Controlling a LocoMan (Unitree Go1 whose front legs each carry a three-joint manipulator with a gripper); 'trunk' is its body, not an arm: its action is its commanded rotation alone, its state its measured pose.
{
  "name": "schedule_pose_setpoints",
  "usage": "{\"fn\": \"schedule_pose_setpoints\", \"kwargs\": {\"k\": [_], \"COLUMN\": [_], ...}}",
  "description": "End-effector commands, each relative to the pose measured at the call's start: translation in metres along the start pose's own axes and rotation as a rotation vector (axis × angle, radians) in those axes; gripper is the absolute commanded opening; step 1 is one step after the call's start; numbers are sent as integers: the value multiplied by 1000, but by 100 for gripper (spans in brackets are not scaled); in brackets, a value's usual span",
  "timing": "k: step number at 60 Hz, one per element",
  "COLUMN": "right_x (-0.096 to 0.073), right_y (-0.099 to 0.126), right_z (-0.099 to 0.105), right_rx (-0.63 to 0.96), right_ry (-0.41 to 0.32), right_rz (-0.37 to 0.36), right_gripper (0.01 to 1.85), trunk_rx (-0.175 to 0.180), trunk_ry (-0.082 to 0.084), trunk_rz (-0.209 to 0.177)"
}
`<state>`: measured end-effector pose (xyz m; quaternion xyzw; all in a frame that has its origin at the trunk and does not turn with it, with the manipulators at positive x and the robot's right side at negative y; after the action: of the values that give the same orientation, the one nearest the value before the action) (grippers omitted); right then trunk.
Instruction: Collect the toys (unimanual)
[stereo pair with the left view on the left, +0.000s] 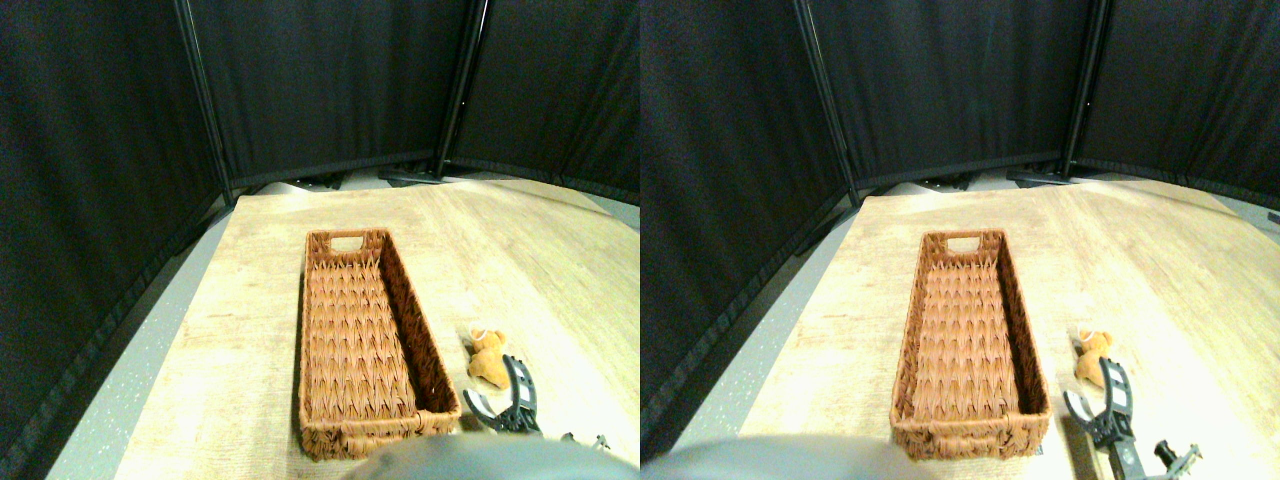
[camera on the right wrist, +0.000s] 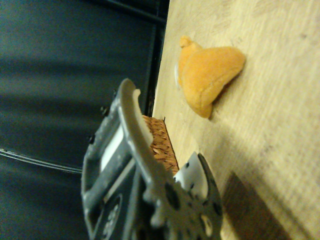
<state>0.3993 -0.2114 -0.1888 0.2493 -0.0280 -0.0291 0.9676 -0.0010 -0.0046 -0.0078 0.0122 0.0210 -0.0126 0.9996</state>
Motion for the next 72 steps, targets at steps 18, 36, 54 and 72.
{"fn": "schedule_pose_setpoints", "kwargs": {"k": [18, 36, 54, 72], "right_x": [21, 35, 37, 36], "right_y": [-1, -4, -14, -17], "right_z": [14, 16, 4, 1], "right_rx": [321, 612, 790, 801], "right_ry": [-84, -120, -123, -128], "right_rz": [-60, -112, -171, -180], "right_gripper": [62, 59, 63, 85], "trunk_rx": [-22, -15, -14, -10], "trunk_ry": [-2, -1, 3, 12], "trunk_rz": [-13, -19, -22, -27]}}
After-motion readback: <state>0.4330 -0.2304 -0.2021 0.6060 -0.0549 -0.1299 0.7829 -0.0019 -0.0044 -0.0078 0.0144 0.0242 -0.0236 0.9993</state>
